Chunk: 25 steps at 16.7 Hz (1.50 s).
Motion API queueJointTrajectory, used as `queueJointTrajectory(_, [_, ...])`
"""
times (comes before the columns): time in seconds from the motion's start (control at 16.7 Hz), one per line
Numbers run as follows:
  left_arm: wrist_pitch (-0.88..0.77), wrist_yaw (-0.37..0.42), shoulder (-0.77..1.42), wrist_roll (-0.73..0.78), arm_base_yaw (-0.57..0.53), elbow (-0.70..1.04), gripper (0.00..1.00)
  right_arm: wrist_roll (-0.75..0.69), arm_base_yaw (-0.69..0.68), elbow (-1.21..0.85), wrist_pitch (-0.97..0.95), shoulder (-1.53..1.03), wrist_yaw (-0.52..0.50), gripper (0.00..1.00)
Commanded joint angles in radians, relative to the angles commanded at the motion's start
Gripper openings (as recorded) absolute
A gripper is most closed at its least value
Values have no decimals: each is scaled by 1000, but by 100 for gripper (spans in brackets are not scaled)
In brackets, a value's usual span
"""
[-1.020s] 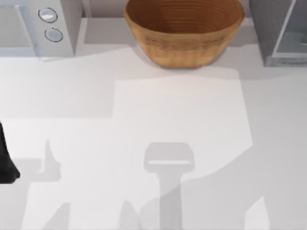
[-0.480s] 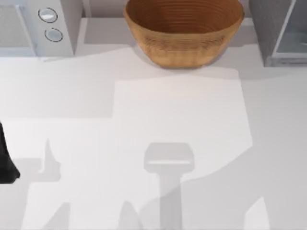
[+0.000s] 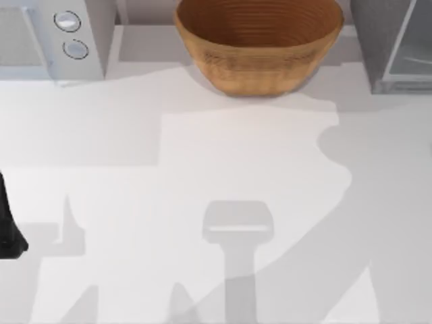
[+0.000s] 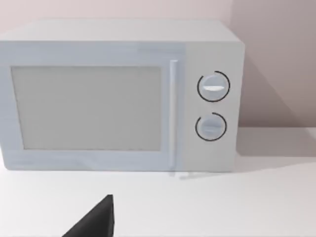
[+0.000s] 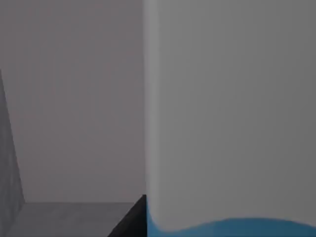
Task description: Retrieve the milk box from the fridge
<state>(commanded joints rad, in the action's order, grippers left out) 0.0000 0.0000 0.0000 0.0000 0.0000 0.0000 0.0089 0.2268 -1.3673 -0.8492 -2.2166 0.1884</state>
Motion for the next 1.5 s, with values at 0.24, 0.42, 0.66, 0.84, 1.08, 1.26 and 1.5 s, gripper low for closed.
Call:
queueJointTrajectory(0.24, [0,0,0,0,0,0,100,2,0,1,2,1,0,0])
queueJointTrajectory(0.42, [0,0,0,0,0,0,100,1,1,38,-17,35,9,0])
queueJointTrajectory(0.66, [0,0,0,0,0,0,100,2,20,227,-89,145,31,0])
queueJointTrajectory(0.84, [0,0,0,0,0,0,100,3,39,393,-146,233,46,0])
queueJointTrajectory(1.08, [0,0,0,0,0,0,100,4,54,477,-189,289,58,0])
queueJointTrajectory(1.26, [0,0,0,0,0,0,100,6,48,474,-186,283,57,0])
queueJointTrajectory(1.5, [0,0,0,0,0,0,100,2,34,506,-149,345,52,0])
